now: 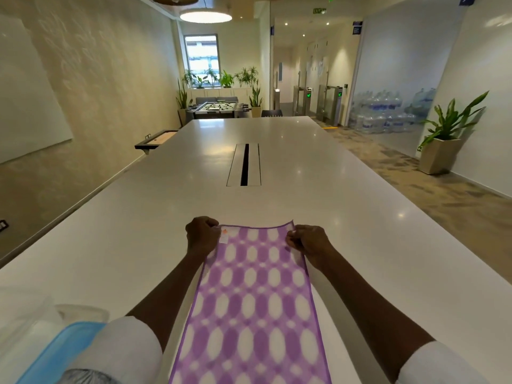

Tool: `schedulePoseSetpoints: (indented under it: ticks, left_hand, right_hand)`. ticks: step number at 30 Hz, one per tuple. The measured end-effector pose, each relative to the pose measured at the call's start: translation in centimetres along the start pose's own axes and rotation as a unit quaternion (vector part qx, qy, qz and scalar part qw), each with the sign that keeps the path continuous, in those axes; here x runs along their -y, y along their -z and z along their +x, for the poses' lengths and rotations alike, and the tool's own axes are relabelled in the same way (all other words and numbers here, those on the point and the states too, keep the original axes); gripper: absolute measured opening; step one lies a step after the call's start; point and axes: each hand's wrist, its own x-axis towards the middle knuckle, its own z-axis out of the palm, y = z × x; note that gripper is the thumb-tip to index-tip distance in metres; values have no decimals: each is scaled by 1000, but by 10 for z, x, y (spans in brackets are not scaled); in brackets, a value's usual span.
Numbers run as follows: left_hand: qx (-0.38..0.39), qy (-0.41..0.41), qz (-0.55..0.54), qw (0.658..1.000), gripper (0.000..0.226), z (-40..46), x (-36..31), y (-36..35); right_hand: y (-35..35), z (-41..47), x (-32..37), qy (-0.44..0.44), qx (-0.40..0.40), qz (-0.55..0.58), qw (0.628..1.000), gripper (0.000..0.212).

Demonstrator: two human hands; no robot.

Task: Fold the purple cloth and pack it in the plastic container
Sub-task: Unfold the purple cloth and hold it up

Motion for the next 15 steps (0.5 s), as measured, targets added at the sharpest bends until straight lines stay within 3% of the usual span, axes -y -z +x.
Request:
schedulePoseSetpoints:
  ticks: [3,5,9,11,12,15]
  left_hand:
    - [36,-14,40,998,44,-4,13,-17]
    - [36,-43,55,997,49,-11,23,-26]
    - [84,-121,118,982,43,-18,38,-41]
    - [115,-128,158,972,42,-19,43,-42]
    - [130,-130,176,967,42,-18,45,-42]
    - [148,-193,216,946,40,-13,58,-46]
  right_hand:
    - [-2,5,-18,98,-53,-195,974,28]
    - [-3,3,-30,200,-50,-326,923,17]
    - [-8,5,-49,285,1,-500,818,43]
    - [-9,9,-59,276,26,-597,753,52]
    - [-9,11,-61,252,32,-624,739,55]
    - [-5,15,-60,192,38,-646,738,65]
